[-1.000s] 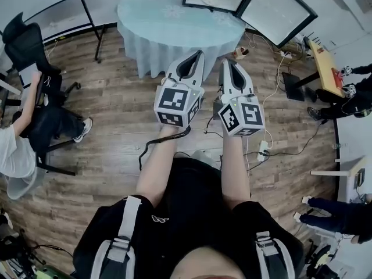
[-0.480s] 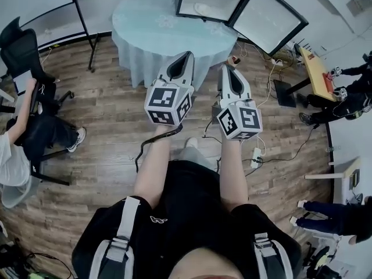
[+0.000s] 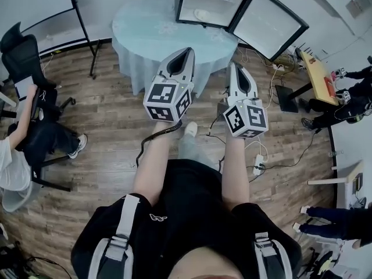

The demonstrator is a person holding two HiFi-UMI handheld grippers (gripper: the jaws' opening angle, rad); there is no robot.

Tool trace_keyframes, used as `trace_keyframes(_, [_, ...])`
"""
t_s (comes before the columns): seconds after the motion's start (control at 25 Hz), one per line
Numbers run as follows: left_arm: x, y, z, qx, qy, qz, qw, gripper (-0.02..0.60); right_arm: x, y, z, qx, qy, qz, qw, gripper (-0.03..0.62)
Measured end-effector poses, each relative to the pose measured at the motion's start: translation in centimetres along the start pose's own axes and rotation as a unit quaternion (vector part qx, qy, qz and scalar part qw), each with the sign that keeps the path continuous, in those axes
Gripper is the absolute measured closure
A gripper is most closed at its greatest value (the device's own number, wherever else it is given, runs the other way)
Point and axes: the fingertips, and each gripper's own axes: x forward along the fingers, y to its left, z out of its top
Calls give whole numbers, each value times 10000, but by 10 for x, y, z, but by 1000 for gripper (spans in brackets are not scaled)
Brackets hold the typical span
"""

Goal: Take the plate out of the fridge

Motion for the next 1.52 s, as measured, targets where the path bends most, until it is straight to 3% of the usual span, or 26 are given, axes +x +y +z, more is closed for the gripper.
trace_keyframes(0.32, [49, 12, -19, 33, 49, -131, 9999, 588, 40, -42, -17, 225, -116, -138, 9996, 589])
trace_keyframes(0.64, [127, 27, -52, -108, 176, -157, 9997, 588, 89, -111, -44, 288, 80, -335, 9990, 589])
trace_keyframes(0.84, [178, 45, -88, -286, 465, -83, 9985, 588, 132, -145, -75, 413, 362, -313, 9980, 589])
trace_keyframes(1.0, [210, 69, -129, -469, 769, 170, 9958, 588, 164, -170, -127, 656, 849, -249, 9939, 589])
trace_keyframes(1.24, [256, 123, -180, -363, 1156, 1002, 9876, 588, 218, -204, -186, 1005, 1309, -54, 9863, 589])
trace_keyframes(1.52, [334, 146, -225, -519, 1418, 1182, 9814, 588, 287, -254, -208, 1515, 1339, 179, 9792, 589])
